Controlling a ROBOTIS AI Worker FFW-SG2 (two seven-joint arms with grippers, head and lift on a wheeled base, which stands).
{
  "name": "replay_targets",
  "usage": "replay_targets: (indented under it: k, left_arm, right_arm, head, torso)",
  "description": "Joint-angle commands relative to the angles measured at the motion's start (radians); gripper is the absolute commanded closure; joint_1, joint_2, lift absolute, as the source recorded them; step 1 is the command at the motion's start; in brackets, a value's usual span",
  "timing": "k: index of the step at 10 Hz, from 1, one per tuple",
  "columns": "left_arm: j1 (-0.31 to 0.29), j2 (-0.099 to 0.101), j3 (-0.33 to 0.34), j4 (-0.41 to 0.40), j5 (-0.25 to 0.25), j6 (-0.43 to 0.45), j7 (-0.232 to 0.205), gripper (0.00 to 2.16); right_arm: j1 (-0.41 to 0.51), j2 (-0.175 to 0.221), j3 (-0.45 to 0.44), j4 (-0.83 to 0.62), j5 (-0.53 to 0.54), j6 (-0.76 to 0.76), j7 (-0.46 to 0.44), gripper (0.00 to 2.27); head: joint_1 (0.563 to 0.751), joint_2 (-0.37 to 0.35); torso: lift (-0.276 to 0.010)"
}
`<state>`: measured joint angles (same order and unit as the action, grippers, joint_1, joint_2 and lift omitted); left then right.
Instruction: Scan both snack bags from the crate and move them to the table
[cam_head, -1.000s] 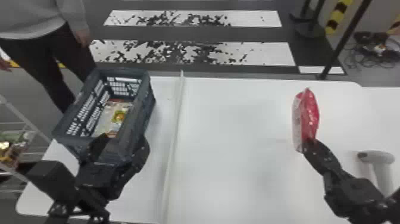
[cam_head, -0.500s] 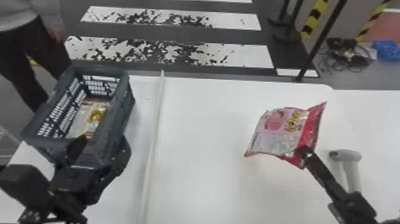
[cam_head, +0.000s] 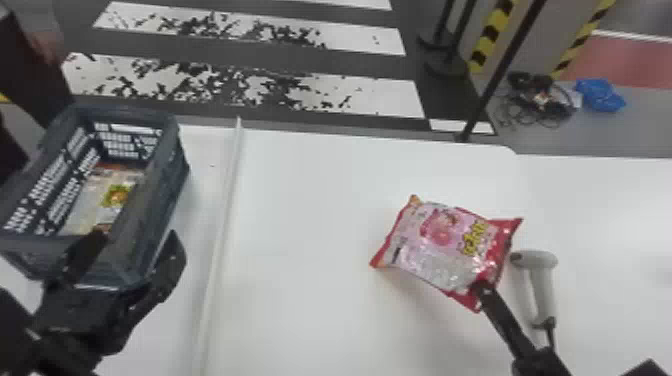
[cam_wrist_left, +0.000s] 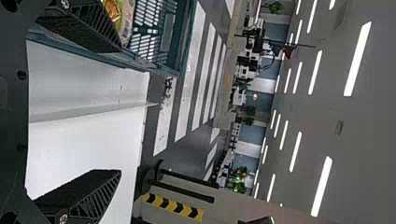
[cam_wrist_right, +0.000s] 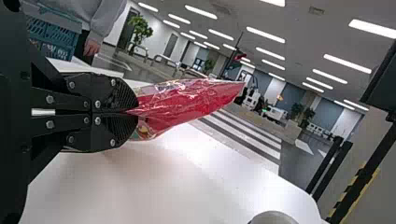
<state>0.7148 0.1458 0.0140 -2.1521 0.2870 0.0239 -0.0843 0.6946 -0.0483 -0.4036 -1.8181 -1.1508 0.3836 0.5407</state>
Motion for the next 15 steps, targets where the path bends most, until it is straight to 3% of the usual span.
replay_targets:
  k: [1, 2, 3, 6, 7, 8, 10, 12, 14, 15]
  left_arm:
    - [-0.002, -0.002, -0.002, 0.005, 0.0, -0.003, 0.0, 0.07]
    - [-0.009, -0.002, -0.005, 0.02, 0.0, -0.025, 0.001, 0.07]
    - [-0.014, -0.002, -0.006, 0.026, 0.0, -0.028, 0.001, 0.07]
    - [-0.032, -0.002, -0.012, 0.041, 0.0, -0.031, 0.0, 0.07]
    - [-0.035, 0.0, -0.012, 0.043, 0.001, -0.031, 0.0, 0.07]
    - [-0.04, 0.0, -0.012, 0.046, 0.003, -0.031, 0.0, 0.07]
    - [-0.048, 0.0, -0.012, 0.051, 0.003, -0.031, 0.0, 0.07]
    - [-0.046, 0.0, -0.012, 0.052, 0.003, -0.034, 0.0, 0.07]
    - [-0.043, 0.001, -0.012, 0.049, 0.004, -0.037, 0.0, 0.07]
    - [-0.041, 0.001, -0.012, 0.046, 0.004, -0.037, 0.0, 0.07]
  right_arm:
    - [0.031, 0.007, 0.0, -0.004, 0.046, -0.001, 0.001, 1.07]
    - [0.049, 0.018, 0.005, -0.012, 0.077, -0.004, -0.01, 0.23]
    - [0.063, 0.022, 0.014, -0.017, 0.092, -0.016, -0.039, 0.02]
    - [0.065, 0.03, 0.012, -0.04, 0.164, -0.053, -0.143, 0.04]
    - [0.066, 0.03, -0.014, -0.084, 0.186, 0.082, -0.162, 0.04]
    - [0.072, 0.03, -0.041, -0.136, 0.184, 0.291, -0.094, 0.04]
    - [0.077, 0.038, -0.064, -0.259, 0.167, 0.582, -0.019, 0.06]
    - [0.077, 0.047, -0.095, -0.382, 0.21, 0.573, -0.061, 0.06]
    - [0.011, 0.038, -0.152, -0.394, 0.23, 0.564, -0.059, 0.13]
    - [-0.044, 0.033, -0.153, -0.389, 0.307, 0.558, -0.024, 0.42]
  head:
    - [0.695, -0.158]
    - [0.695, -0.158]
    - [0.695, -0.157]
    - [0.695, -0.171]
    - [0.695, -0.184]
    - [0.695, -0.184]
    - [0.695, -0.075]
    - [0.695, 0.012]
    - [0.695, -0.007]
    - [0.695, -0.032]
  torso:
    - [-0.087]
    - [-0.087]
    - [-0.087]
    - [-0.087]
    - [-0.087]
    - [-0.087]
    - [-0.087]
    - [-0.087]
    - [-0.087]
    - [-0.087]
